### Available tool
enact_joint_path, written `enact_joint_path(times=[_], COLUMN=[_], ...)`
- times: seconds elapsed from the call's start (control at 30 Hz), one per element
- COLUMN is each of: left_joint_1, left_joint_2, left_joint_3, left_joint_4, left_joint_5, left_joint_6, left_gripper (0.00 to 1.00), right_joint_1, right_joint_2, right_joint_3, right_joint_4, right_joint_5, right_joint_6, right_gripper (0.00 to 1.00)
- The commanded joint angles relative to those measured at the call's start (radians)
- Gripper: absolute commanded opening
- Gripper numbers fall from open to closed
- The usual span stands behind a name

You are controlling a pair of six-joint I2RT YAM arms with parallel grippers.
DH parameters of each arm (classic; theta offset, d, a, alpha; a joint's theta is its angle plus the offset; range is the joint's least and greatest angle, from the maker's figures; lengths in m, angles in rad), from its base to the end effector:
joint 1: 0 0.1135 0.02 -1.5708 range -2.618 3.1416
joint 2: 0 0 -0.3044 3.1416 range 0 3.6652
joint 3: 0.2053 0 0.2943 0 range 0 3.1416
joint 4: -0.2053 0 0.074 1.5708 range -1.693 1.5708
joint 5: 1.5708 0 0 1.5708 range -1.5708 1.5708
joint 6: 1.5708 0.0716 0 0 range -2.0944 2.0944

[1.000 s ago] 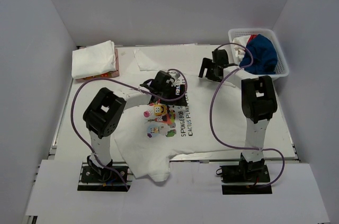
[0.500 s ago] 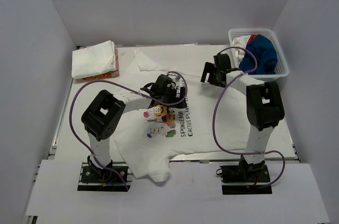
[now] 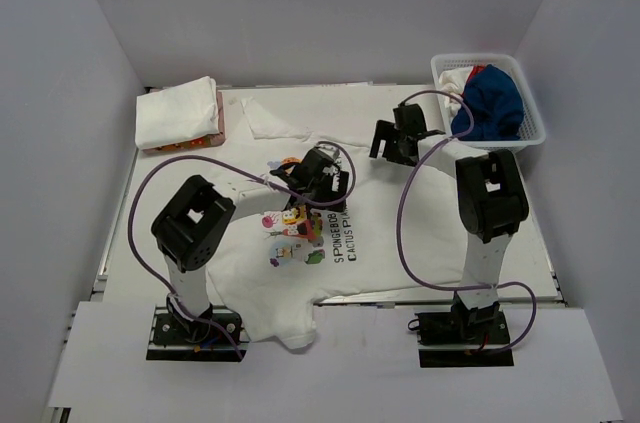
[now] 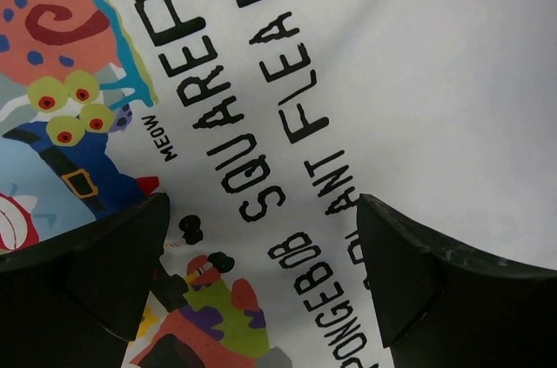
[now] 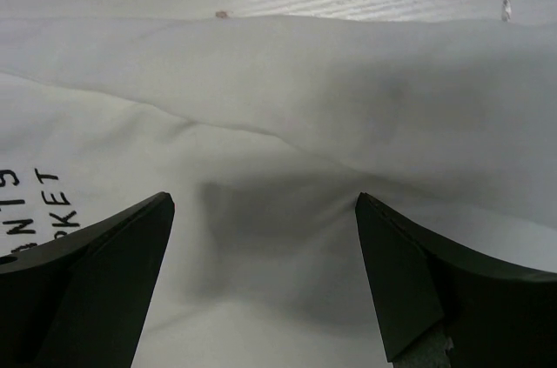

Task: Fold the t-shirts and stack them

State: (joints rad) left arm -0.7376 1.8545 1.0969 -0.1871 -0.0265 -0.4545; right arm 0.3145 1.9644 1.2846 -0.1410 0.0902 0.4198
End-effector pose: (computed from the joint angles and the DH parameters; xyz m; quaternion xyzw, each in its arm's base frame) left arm 0.3277 -0.2952 0.1334 0.1302 0.9424 -0.1624 0.2619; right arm 0.4752 0.1478 0.1538 0.0654 0.9274 0.0922 0.3566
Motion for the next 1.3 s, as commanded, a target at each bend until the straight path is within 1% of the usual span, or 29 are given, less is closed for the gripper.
enact_joint_path(times=[0.0,0.27,0.37,0.53,0.67,0.73,0.77,0.8,0.83,0.87,0.9,0.97,1.03,1.07,1.13,1.17,1.2,1.23,1.27], left_joint_1=[-0.015,-0.069,-0.094,-0.126,-0.144,-0.155,-0.164,-0.164,-0.164,-0.164,-0.164,-0.164,-0.164,-0.164,-0.164,-0.154,-0.154,-0.145,-0.144], left_joint_2=[0.130,0.268,0.304,0.304,0.313,0.322,0.322,0.322,0.322,0.322,0.322,0.322,0.310,0.298,0.262,0.253,0.243,0.211,0.192], left_joint_3=[-0.060,0.046,0.046,0.028,0.027,0.027,0.027,0.027,0.027,0.027,0.040,0.067,0.078,0.078,0.092,0.104,0.132,0.145,0.181], left_joint_4=[-0.347,-0.508,-0.528,-0.546,-0.546,-0.557,-0.557,-0.557,-0.557,-0.545,-0.535,-0.535,-0.526,-0.517,-0.508,-0.499,-0.499,-0.499,-0.499], left_joint_5=[-0.122,-0.257,-0.266,-0.276,-0.286,-0.296,-0.296,-0.296,-0.296,-0.296,-0.296,-0.296,-0.296,-0.296,-0.296,-0.285,-0.285,-0.302,-0.314], left_joint_6=[-0.030,-0.094,-0.105,-0.127,-0.136,-0.136,-0.136,-0.136,-0.136,-0.136,-0.136,-0.136,-0.145,-0.145,-0.156,-0.156,-0.156,-0.156,-0.156], left_gripper=[1.00,1.00,1.00,1.00,1.00,1.00,1.00,1.00,1.00,1.00,1.00,1.00,1.00,1.00,1.00,1.00,1.00,1.00,1.00], right_joint_1=[-0.003,-0.011,-0.012,-0.021,-0.031,-0.034,-0.035,-0.038,-0.041,-0.048,-0.049,-0.057,-0.063,-0.063,-0.057,-0.057,-0.055,-0.049,-0.043], right_joint_2=[0.040,0.091,0.142,0.206,0.221,0.264,0.281,0.301,0.351,0.402,0.437,0.468,0.453,0.397,0.341,0.259,0.228,0.161,0.092], right_joint_3=[0.053,0.122,0.170,0.232,0.260,0.352,0.381,0.500,0.540,0.574,0.655,0.705,0.693,0.653,0.596,0.517,0.490,0.463,0.355], right_joint_4=[0.029,0.044,0.040,0.063,0.200,0.286,0.297,0.307,0.313,0.323,0.345,0.345,0.319,0.322,0.333,0.345,0.342,0.315,0.313], right_joint_5=[-0.006,0.112,0.120,0.151,0.235,0.261,0.310,0.328,0.359,0.373,0.390,0.343,0.292,0.258,0.212,0.166,0.142,0.111,0.111], right_joint_6=[0.020,0.039,0.045,0.094,0.131,0.145,0.145,0.142,0.137,0.099,0.088,0.059,0.053,0.030,-0.005,-0.038,-0.074,-0.084,-0.108], right_gripper=[0.91,0.91,0.91,0.91,0.91,0.91,0.91,0.91,0.91,0.91,0.91,0.91,0.91,0.91,0.91,0.91,0.91,0.91,0.91])
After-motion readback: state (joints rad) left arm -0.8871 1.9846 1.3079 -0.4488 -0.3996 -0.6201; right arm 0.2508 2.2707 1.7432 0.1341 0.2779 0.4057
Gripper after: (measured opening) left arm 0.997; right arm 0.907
